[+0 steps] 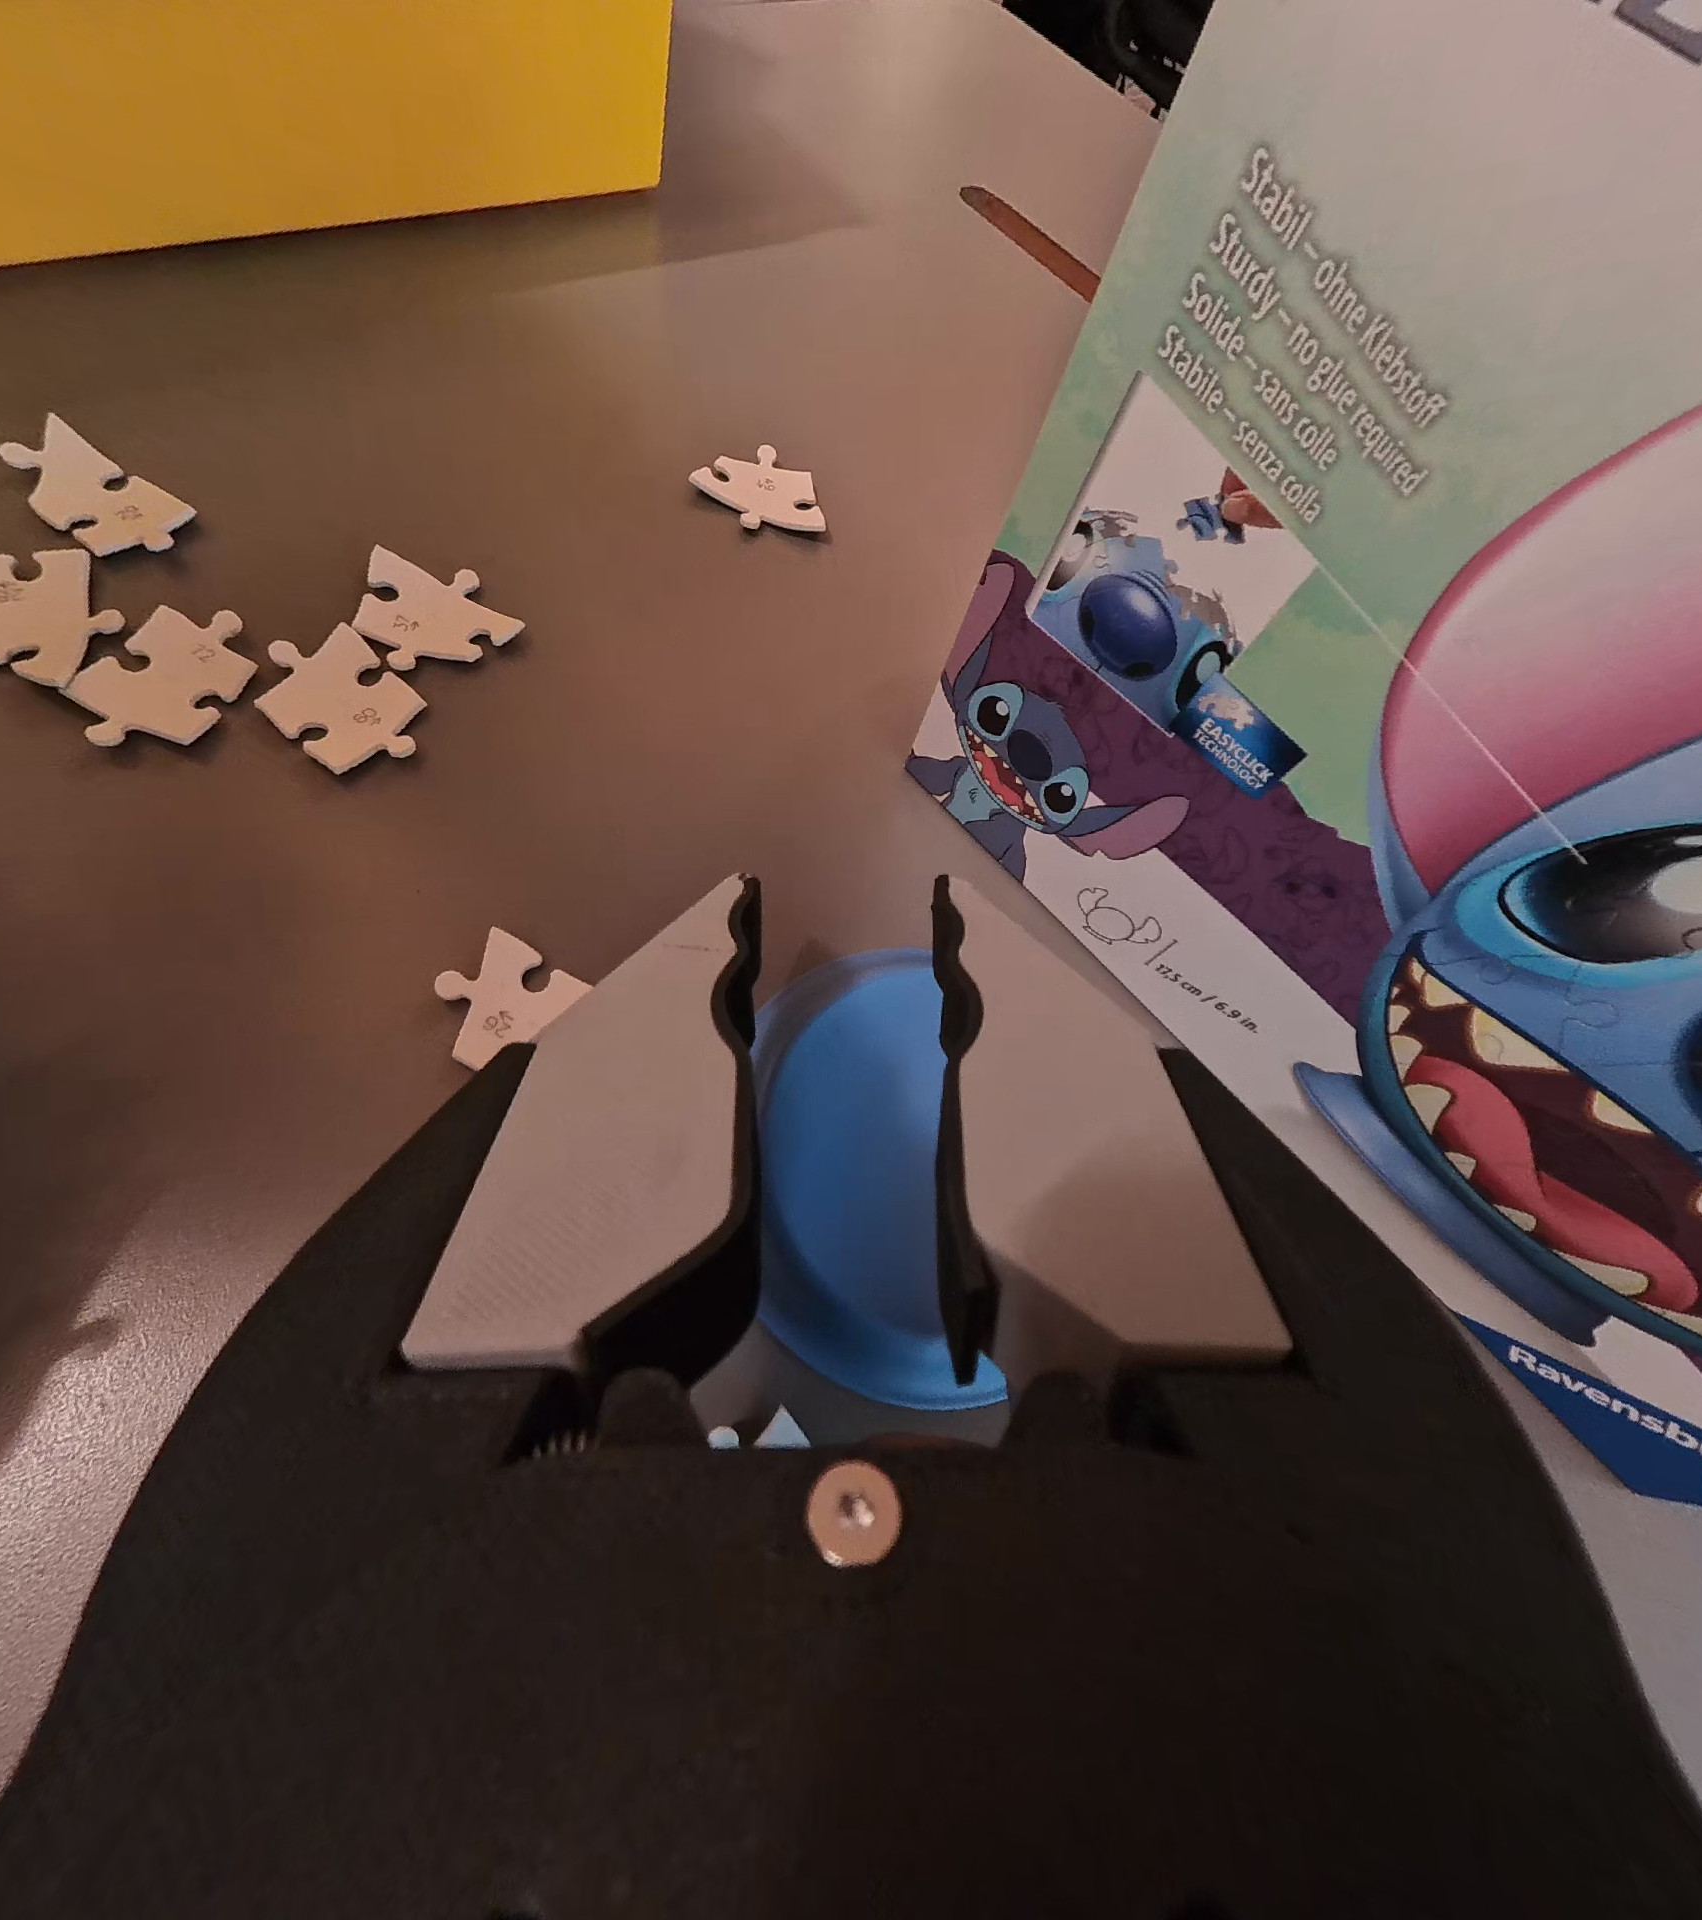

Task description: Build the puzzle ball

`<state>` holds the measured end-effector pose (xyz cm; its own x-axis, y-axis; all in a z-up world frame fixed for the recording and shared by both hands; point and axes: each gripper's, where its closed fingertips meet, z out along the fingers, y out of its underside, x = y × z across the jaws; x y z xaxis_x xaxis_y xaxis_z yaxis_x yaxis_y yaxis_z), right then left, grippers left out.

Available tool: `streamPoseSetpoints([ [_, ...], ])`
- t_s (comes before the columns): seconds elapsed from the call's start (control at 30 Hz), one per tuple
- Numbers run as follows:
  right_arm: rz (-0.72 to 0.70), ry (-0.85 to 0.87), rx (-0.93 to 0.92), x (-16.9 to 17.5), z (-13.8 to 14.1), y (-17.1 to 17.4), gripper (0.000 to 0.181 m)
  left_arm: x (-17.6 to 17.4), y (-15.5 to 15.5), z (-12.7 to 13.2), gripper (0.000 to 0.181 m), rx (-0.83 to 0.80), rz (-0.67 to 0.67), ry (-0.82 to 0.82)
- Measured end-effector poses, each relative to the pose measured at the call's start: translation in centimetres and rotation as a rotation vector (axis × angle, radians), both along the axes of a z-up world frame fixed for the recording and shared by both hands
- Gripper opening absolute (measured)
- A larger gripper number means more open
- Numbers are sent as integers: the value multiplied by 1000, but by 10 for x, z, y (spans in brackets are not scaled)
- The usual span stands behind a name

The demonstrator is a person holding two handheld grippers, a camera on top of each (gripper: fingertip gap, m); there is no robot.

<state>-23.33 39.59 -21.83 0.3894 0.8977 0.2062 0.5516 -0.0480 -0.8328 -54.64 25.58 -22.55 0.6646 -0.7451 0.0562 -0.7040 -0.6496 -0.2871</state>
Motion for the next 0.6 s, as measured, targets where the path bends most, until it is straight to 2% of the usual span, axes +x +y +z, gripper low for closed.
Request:
streamPoseSetpoints([
  [0.03, 0, 0, 0, 0, 0, 0, 30, -2, 3, 1, 10, 8, 17, -5],
  [0.17, -1, 0, -1, 0, 0, 0, 30, 2, 0, -2, 10, -47, 31, -45],
  [0.33, 0, -2, 0, 0, 0, 0, 30, 4, -4, -8, 30, -45, -14, -5],
  [0.43, 1, -2, 1, 0, 0, 0, 30, -9, 10, -17, 27, 3, 40, 81],
  [0.5, 1, -3, 2, 0, 0, 0, 30, -13, 22, -16, 16, 29, 119, 80],
  [0.6, 1, -3, 1, 0, 0, 0, 30, -18, 28, -14, 14, 57, 139, 86],
])
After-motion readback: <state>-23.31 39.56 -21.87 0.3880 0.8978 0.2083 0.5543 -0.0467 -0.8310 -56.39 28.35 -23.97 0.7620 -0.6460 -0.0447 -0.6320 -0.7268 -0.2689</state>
